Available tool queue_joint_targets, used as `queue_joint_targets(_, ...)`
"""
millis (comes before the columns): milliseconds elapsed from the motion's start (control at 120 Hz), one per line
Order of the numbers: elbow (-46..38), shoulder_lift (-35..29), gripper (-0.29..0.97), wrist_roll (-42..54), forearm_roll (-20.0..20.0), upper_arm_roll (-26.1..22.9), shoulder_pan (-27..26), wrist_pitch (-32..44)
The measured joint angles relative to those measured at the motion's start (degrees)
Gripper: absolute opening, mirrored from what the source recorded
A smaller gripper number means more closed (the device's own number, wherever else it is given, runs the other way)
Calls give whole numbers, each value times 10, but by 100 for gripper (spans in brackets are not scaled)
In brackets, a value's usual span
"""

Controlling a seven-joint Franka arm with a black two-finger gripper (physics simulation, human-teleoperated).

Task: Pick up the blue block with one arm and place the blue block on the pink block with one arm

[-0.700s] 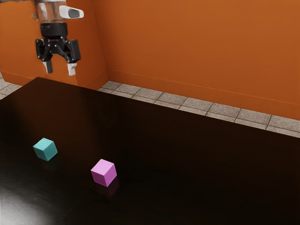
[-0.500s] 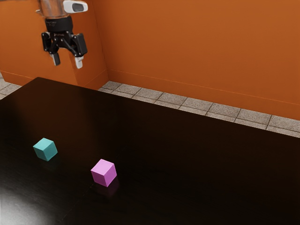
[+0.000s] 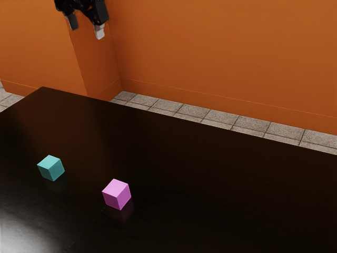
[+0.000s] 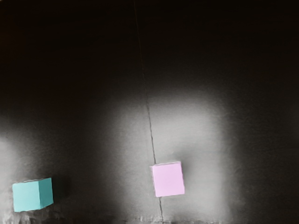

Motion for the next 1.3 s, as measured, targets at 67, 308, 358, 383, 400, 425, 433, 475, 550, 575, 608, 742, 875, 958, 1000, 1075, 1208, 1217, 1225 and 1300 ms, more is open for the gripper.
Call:
queue_joint_targets(67,0,6,68,-1,2,1,22,-4)
queue_joint_targets(308,-127,-40,68,-3,2,1,29,24)
queue_joint_targets(358,-241,-80,68,-2,1,1,31,68)
queue_joint_targets(383,-290,-93,68,-2,0,1,32,93)
queue_joint_targets(400,-324,-99,68,-1,-1,1,32,112)
queue_joint_targets(425,-368,-105,68,0,-2,2,34,141)
queue_joint_targets(433,-380,-106,68,1,-2,2,35,150)
queue_joint_targets(475,-436,-110,68,3,-6,9,38,197)
queue_joint_targets(550,-482,-98,68,7,-11,14,59,267)
queue_joint_targets(575,-487,-92,68,9,-14,17,64,287)
queue_joint_targets(608,-494,-85,68,14,-18,29,61,310)
queue_joint_targets(742,-513,-75,68,38,-36,79,48,380)
queue_joint_targets(875,-550,-68,68,69,-56,118,46,433)
queue_joint_targets(958,-586,-67,68,88,-63,129,57,464)
queue_joint_targets(1000,-594,-63,68,97,-64,134,65,476)
queue_joint_targets(1075,-616,-62,68,112,-65,143,75,495)
queue_joint_targets(1208,-689,-81,68,141,-63,153,94,542)
queue_joint_targets(1217,-694,-81,68,143,-63,155,95,546)
queue_joint_targets(1225,-698,-82,68,144,-63,156,95,550)
queue_joint_targets(1300,-722,-84,68,160,-60,164,101,577)
